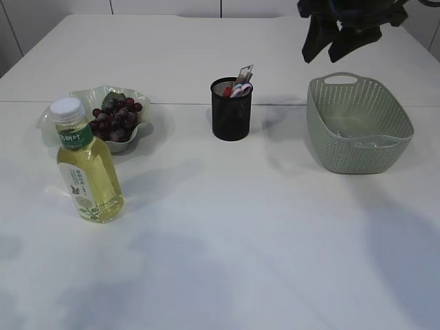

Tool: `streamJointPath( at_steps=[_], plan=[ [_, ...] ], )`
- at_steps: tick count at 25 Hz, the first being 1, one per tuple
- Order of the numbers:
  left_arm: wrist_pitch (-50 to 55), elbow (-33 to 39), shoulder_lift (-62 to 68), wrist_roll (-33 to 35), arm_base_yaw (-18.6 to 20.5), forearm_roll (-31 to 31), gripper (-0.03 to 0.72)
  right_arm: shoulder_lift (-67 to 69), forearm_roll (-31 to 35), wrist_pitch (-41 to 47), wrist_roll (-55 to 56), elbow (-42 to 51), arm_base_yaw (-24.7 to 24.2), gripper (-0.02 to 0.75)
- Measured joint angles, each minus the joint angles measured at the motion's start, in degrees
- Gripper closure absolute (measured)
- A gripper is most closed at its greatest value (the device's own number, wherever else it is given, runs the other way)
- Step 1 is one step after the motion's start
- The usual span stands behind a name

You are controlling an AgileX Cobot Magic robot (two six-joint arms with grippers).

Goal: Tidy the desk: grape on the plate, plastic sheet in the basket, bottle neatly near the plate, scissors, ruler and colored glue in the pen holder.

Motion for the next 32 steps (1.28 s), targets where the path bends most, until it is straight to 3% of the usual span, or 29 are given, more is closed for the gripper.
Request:
streamJointPath(
  at_steps=[6,16,20,25,32],
  plan=[
    [0.0,0.0,0.0,0.0,0.0,0.0,0.316,-3.3,-6.3,1.8,3.4,5.5,0.0,0.344],
    [-0.9,0.0,-0.4,0.0,0.0,0.4,0.316,-17.8,-8.8,1.9,3.7,24.0,0.0,0.344],
    [-0.5,0.0,-2.8,-4.8,0.0,4.0,0.316,-26.5,-9.7,1.9,3.7,32.5,0.0,0.344],
    [4.7,0.0,-8.2,-9.6,0.0,9.1,0.316,-39.7,-9.8,1.2,3.8,43.3,0.0,0.344],
    [12.7,0.0,-24.2,-11.9,0.0,9.8,0.316,-60.7,-9.8,1.0,8.4,54.4,0.0,0.344]
  ],
)
